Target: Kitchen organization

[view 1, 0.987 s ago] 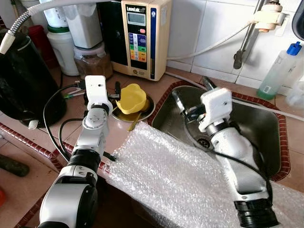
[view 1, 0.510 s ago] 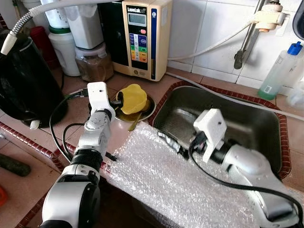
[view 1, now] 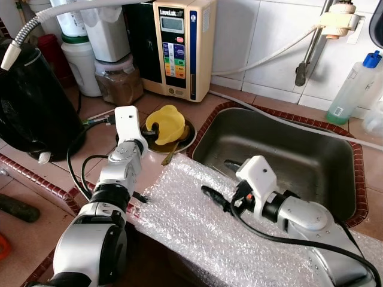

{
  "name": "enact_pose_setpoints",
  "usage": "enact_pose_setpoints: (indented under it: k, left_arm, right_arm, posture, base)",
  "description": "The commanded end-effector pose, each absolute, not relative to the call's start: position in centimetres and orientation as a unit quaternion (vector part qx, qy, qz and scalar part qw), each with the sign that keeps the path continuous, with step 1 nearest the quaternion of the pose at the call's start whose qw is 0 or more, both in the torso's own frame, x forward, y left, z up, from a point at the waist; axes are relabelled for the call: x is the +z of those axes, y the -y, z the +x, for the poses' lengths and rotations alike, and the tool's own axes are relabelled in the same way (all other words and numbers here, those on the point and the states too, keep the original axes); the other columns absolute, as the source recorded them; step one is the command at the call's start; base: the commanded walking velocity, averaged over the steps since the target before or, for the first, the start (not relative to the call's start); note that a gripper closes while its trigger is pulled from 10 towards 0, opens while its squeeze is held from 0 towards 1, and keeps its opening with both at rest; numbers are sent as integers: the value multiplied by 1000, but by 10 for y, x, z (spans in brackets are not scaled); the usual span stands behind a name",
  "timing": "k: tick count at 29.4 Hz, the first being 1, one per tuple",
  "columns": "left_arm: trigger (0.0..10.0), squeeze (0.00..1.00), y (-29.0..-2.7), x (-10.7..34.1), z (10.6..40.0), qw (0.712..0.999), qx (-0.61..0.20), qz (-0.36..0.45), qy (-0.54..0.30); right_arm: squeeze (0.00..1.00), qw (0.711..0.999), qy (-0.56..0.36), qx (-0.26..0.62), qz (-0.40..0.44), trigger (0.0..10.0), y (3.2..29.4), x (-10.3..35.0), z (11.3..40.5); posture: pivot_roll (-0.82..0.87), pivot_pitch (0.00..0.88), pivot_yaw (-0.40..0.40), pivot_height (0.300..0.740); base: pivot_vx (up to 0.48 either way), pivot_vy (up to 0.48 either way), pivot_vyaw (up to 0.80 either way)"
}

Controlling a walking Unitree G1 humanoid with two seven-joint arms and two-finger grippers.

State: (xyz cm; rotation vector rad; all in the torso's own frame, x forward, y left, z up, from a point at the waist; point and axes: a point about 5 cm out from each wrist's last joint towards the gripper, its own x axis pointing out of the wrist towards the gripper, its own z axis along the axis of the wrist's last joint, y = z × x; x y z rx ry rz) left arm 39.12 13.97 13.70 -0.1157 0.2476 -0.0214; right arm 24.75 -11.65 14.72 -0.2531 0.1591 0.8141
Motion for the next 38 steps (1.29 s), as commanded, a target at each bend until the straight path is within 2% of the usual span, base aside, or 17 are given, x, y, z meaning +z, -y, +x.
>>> enact_pose_setpoints:
  k: [1, 5, 10, 11, 12, 13, 16, 17, 24, 38]
  left_arm:
    - [10000, 0, -132, 139, 393, 989, -34, -57, -136]
    - [10000, 0, -131, 141, 395, 989, -37, -51, -133]
    - [10000, 0, -131, 142, 395, 989, -39, -51, -136]
    - [6745, 0, -131, 141, 395, 988, -40, -51, -138]
    - [4471, 0, -131, 140, 395, 987, -41, -54, -143]
    - [0, 0, -130, 139, 394, 986, -43, -58, -149]
    - [0, 0, -129, 137, 394, 984, -47, -66, -157]
    - [0, 0, -129, 138, 394, 985, -47, -67, -155]
    - [0, 0, -127, 137, 394, 984, -53, -76, -153]
    - [0, 0, -132, 138, 394, 986, -43, -77, -141]
  right_arm:
    - [0, 912, -71, 381, -132, 10000, 115, 149, 249]
    - [0, 925, -66, 352, -129, 10000, 117, 148, 254]
    - [0, 927, -65, 344, -133, 10000, 118, 147, 256]
    - [0, 928, -66, 343, -133, 10000, 118, 147, 257]
    - [0, 928, -66, 342, -133, 10000, 118, 147, 257]
    - [0, 927, -71, 341, -137, 10000, 118, 146, 257]
    - [0, 929, -89, 315, -170, 10000, 124, 141, 261]
    - [0, 940, -90, 289, -159, 10000, 129, 141, 265]
    - [0, 955, -83, 244, -144, 10000, 138, 142, 274]
    - [0, 960, -62, 241, -126, 10000, 132, 145, 279]
  posture:
    - [-19, 0, 82, 740]
    - [-19, 0, 83, 740]
    - [-18, 0, 84, 740]
    - [-19, 0, 85, 740]
    - [-19, 0, 85, 740]
    - [-19, 0, 85, 740]
    - [-20, 0, 85, 740]
    - [-22, 0, 86, 740]
    - [-23, 0, 81, 740]
    - [-18, 0, 71, 740]
  base:
    - [0, 0, 0]
    - [0, 0, 0]
    - [0, 0, 0]
    - [0, 0, 0]
    - [0, 0, 0]
    - [0, 0, 0]
    - [0, 0, 0]
    - [0, 0, 0]
    - [0, 0, 0]
    - [0, 0, 0]
